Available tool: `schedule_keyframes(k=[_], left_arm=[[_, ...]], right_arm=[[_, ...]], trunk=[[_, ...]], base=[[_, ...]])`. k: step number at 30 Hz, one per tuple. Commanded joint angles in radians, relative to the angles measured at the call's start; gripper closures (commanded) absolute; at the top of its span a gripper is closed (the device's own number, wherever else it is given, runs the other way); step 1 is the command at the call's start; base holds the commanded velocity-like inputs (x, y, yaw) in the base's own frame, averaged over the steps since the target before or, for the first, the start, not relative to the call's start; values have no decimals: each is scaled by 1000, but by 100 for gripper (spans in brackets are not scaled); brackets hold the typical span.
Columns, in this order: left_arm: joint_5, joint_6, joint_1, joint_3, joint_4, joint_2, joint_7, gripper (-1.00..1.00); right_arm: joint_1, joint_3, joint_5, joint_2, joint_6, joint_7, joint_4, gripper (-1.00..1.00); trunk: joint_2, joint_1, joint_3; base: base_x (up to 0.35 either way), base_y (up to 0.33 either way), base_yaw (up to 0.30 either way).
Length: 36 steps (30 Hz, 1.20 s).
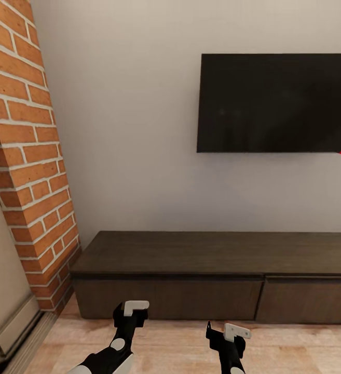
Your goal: Place each of the two pumpkins and all three candles from the living room inside a cabinet in the living room (use any cabinet), then make sure every cabinet is closed, and position the cauldron so it is next to a table in the living room.
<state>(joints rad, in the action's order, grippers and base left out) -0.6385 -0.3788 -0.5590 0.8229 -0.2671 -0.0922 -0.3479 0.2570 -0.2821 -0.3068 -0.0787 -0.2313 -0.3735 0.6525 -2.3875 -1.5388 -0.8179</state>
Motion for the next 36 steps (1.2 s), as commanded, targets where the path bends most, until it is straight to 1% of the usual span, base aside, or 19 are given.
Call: schedule_keyframes(k=[1, 8, 12, 13, 15, 16, 17, 18, 19, 20, 22, 24, 25, 26, 27, 28, 30, 33, 36], left_arm=[[-6, -3, -1, 8, 0, 0, -6, -100], [-6, -2, -1, 8, 0, 0, -6, -100], [-6, 11, -1, 8, 1, 0, -1, -100], [-6, 19, -1, 7, 1, 0, -1, -100], [-6, 69, -1, 7, 0, 0, 0, -100], [-8, 123, -1, 5, -4, 0, 0, -100], [-9, 151, -1, 4, -5, 0, 0, -100], [-11, 203, -1, 3, -8, 0, 1, -100], [-12, 224, -1, 2, -9, 0, 2, -100], [-13, 257, -1, 0, -10, 0, 4, -100], [-15, 282, -1, -1, -12, 0, 5, -100], [-16, 327, -1, -2, -13, 0, 6, -100], [-16, 365, -1, -4, -13, 0, 7, -100], [-16, 384, -1, -5, -13, 0, 7, -100], [-17, 417, -1, -6, -14, 0, 7, -100], [-17, 429, -1, -7, -14, 0, 7, -100], [-18, 453, -1, -8, -15, 0, 7, -100], [-18, 468, -1, -8, -15, 0, 5, -100], [-18, 469, -1, -8, -15, 0, 4, -100]], right_arm=[[1, -6, -11, 1, -7, -5, -1, -100], [1, -6, -11, 1, -7, -5, -1, -100], [2, -5, -11, 1, 2, -7, 0, -100], [4, -5, -11, 1, 4, -7, 0, -100], [16, -5, -12, 1, 20, -9, 1, -100], [25, -5, -12, 0, 57, -9, 2, -100], [28, -5, -12, 0, 81, -9, 3, -100], [33, -5, -12, 0, 135, -9, 9, -100], [37, -5, -12, -1, 160, -9, 12, -100], [44, -5, -12, -1, 206, -10, 19, -100], [52, -4, -12, -1, 237, -11, 26, -100], [60, -3, -12, -1, 278, -13, 34, -100], [64, -3, -12, -1, 313, -14, 42, -100], [66, -2, -13, -1, 333, -14, 48, -100], [70, -2, -13, -1, 376, -14, 61, -100], [71, -2, -12, -1, 397, -14, 69, -100], [72, -1, -13, -1, 445, -14, 90, -100], [74, 1, -13, -1, 476, -15, 104, -100], [74, 6, -14, -1, 489, -15, 109, -100]], trunk=[[7, 4, 2], [56, 31, 24], [84, 46, 37], [91, 50, 40], [105, 58, 46], [112, 62, 49], [119, 65, 52], [126, 69, 55], [133, 73, 59], [140, 77, 62], [154, 85, 68], [168, 92, 74], [175, 96, 77], [182, 100, 80], [189, 104, 84], [196, 108, 87], [196, 108, 87], [196, 108, 87], [196, 108, 87]], base=[[0, 0, 0], [0, 0, 0], [0, 0, 0], [0, 0, 0], [0, 0, 0], [0, 0, 0], [0, 0, 0], [0, 0, 0], [0, 0, 0], [0, 0, 0], [0, 0, 0], [0, 0, 0], [0, 0, 0], [0, 0, 0], [0, 0, 0], [0, 0, 0], [0, 0, 0], [0, 0, 0], [-2, 0, 0]])
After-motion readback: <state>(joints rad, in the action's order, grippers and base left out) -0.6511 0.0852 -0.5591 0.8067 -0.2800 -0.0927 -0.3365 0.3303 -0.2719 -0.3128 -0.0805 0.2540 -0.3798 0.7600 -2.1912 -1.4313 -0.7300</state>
